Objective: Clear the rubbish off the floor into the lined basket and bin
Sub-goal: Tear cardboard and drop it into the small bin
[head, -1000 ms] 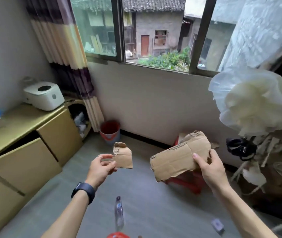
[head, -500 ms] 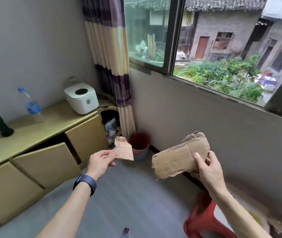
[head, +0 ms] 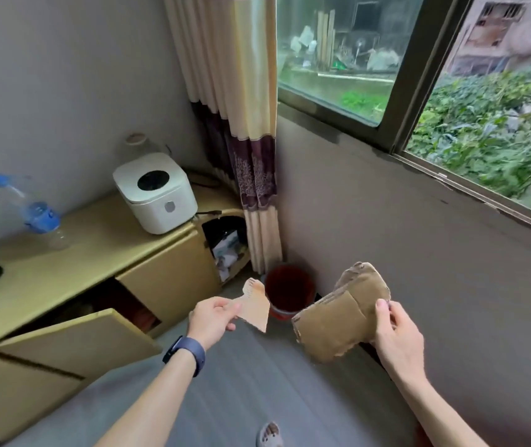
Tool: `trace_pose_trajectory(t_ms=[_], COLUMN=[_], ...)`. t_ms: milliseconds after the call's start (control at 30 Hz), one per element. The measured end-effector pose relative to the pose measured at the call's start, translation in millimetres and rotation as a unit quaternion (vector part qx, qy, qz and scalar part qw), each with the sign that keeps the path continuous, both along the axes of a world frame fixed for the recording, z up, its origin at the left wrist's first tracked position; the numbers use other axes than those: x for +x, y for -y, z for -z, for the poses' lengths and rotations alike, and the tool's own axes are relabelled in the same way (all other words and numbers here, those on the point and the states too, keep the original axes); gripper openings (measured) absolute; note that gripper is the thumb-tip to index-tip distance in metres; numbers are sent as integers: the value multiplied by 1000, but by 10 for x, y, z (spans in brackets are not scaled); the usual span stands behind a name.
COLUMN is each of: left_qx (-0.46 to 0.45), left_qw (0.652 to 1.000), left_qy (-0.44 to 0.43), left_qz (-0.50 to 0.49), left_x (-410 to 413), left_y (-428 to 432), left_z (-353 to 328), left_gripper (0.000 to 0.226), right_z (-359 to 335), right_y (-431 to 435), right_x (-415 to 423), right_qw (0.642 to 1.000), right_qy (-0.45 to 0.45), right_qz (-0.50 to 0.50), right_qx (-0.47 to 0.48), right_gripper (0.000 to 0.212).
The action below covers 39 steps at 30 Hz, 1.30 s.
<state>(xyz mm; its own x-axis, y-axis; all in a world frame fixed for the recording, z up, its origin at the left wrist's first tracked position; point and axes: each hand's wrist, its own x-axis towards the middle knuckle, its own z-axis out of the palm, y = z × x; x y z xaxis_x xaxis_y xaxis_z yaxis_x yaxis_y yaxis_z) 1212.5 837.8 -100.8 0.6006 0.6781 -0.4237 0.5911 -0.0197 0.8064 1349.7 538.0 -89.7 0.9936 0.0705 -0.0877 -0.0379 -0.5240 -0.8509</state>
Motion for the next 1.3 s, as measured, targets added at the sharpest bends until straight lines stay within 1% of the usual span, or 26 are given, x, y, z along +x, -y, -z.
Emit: trace_pose_trajectory(t_ms=[100, 233, 300, 467, 533, 567, 600, 633, 667, 733, 767, 833, 867, 900, 967, 1033, 1100, 1133, 1167, 1200, 1267, 1300], left_qx=[29, 27, 28, 97, 105, 111, 114, 118, 135, 166, 187, 231, 251, 275, 301, 317, 321, 320, 326, 332, 337, 336], left_qw=[998, 990, 982, 955, 946, 939, 936, 931, 930, 914, 905, 886, 872, 856, 832, 818, 812, 811, 805, 801, 791, 785], left_qy=[-46, -124, -158, -233, -255, -264, -273, -281, -271, -271, -267, -244, -220, -201, -158, -106, -66, -51, -36, -19, 14, 23], left_qz=[24, 67, 95, 154, 172, 188, 191, 200, 208, 253, 272, 319, 359, 388, 438, 468, 482, 488, 494, 497, 511, 520], left_x=[590, 1136, 1365, 2126, 2366, 2510, 2620, 2694, 2777, 2906, 2982, 3135, 3185, 3231, 3255, 3253, 3242, 3232, 3235, 3242, 3291, 3328], left_y=[-390, -647, -753, -1182, -1319, -1401, -1453, -1516, -1545, -1618, -1668, -1793, -1838, -1880, -1931, -1975, -2001, -2001, -2000, -1999, -1972, -1957], left_z=[165, 563, 800, 1635, 1966, 2240, 2331, 2713, 2699, 3112, 3295, 3734, 4055, 4214, 4556, 4816, 5015, 5085, 5172, 5217, 5262, 5260], left_gripper=[11, 11, 14, 12, 12, 11, 11, 11, 11, 15, 16, 17, 18, 20, 21, 18, 13, 11, 10, 9, 7, 6], right_z=[274, 788, 1074, 2065, 2412, 2696, 2803, 3184, 3198, 3649, 3854, 4327, 4668, 4869, 5289, 5614, 5857, 5951, 6070, 6157, 6246, 6238], right_y=[-436, -832, -1026, -1610, -1795, -1895, -1976, -2057, -2108, -2231, -2301, -2442, -2499, -2558, -2644, -2732, -2840, -2893, -2943, -2986, -3034, -3032], right_x=[502, 1035, 1241, 1850, 2007, 2096, 2182, 2219, 2288, 2354, 2396, 2463, 2461, 2482, 2435, 2358, 2280, 2251, 2221, 2202, 2222, 2235], right_qw=[999, 993, 989, 970, 958, 955, 951, 945, 946, 934, 927, 899, 880, 859, 833, 806, 784, 784, 785, 789, 786, 787], right_qy=[-2, -38, -64, -102, -132, -143, -153, -156, -146, -134, -127, -134, -142, -148, -155, -135, -116, -121, -145, -175, -242, -261], right_qz=[8, 1, -11, -62, -83, -93, -103, -118, -128, -166, -187, -229, -254, -277, -299, -320, -321, -310, -298, -288, -291, -288], right_qx=[-50, -111, -132, -211, -238, -244, -248, -262, -260, -286, -299, -347, -376, -404, -440, -479, -519, -524, -524, -513, -490, -479], right_gripper=[34, 28, 21, 7, 10, 12, 12, 10, 12, 34, 39, 39, 39, 40, 44, 51, 49, 47, 47, 47, 47, 46])
